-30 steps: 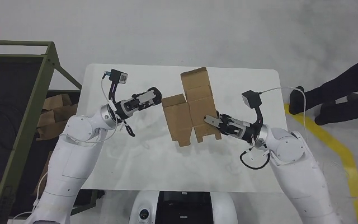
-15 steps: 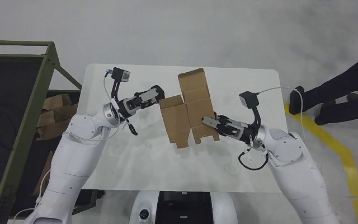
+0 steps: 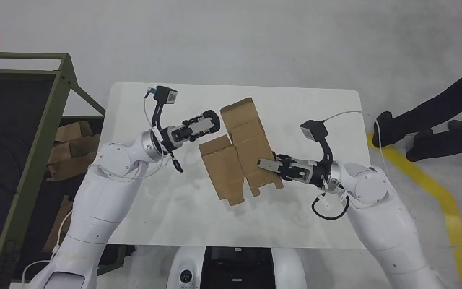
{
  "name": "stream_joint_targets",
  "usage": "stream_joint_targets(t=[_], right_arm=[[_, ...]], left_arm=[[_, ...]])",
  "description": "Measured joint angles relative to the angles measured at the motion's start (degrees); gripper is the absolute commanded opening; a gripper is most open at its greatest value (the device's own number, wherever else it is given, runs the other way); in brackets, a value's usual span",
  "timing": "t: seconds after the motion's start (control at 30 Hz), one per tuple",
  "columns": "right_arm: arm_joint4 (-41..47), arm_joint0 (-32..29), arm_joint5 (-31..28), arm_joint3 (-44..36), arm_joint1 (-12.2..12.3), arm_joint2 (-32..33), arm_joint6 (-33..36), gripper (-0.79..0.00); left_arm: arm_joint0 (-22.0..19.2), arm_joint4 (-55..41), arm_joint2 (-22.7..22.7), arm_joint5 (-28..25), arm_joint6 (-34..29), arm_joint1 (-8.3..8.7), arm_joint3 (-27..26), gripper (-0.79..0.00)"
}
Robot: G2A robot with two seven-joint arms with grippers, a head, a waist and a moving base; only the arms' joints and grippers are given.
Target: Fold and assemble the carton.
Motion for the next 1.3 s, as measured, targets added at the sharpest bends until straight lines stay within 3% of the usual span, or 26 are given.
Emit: stream_joint_targets(t=[0.07, 0.3, 0.4, 0.7, 1.03, 1.13, 1.17, 1.3], right_arm=[[0.14, 0.15, -0.01, -0.04, 0.02, -0.32, 0.23, -0.785], [0.2, 0.87, 0.05, -0.02, 0.01, -1.44, 0.44, -0.785], [0.12, 1.15, 0.02, 0.16, 0.01, -1.79, 0.32, -0.785], [-0.13, 1.47, -0.04, 0.67, 0.14, -2.09, -0.34, -0.785], [-0.36, 1.51, 0.02, 0.57, 0.34, -2.23, -0.73, -0.785], [-0.44, 1.46, -0.01, 0.59, 0.41, -2.2, -0.88, -0.785], [-0.44, 1.44, -0.02, 0.57, 0.44, -2.2, -0.9, -0.785], [-0.37, 1.42, -0.16, 0.54, 0.52, -2.22, -0.95, -0.785]], left_arm=[[-0.1, 0.35, 0.33, -0.31, 0.48, -0.06, -0.06, -0.095], [-0.46, 1.04, 1.58, -1.21, 1.78, -0.31, -0.25, -0.175], [-0.62, 2.09, 2.22, -1.4, 2.48, -0.42, -0.15, -0.259], [-0.93, 2.78, 3.44, -1.56, 3.31, -0.62, -0.09, -0.409], [-1.15, 2.59, 3.84, -1.72, 3.01, -0.67, -0.01, -0.662], [-1.2, 2.6, 3.99, -1.67, 2.99, -0.68, 0.06, -0.696], [-1.22, 2.59, 4.05, -1.66, 2.95, -0.69, 0.07, -0.773], [-1.3, 2.31, 4.21, -1.52, 2.82, -0.71, 0.16, -0.785]])
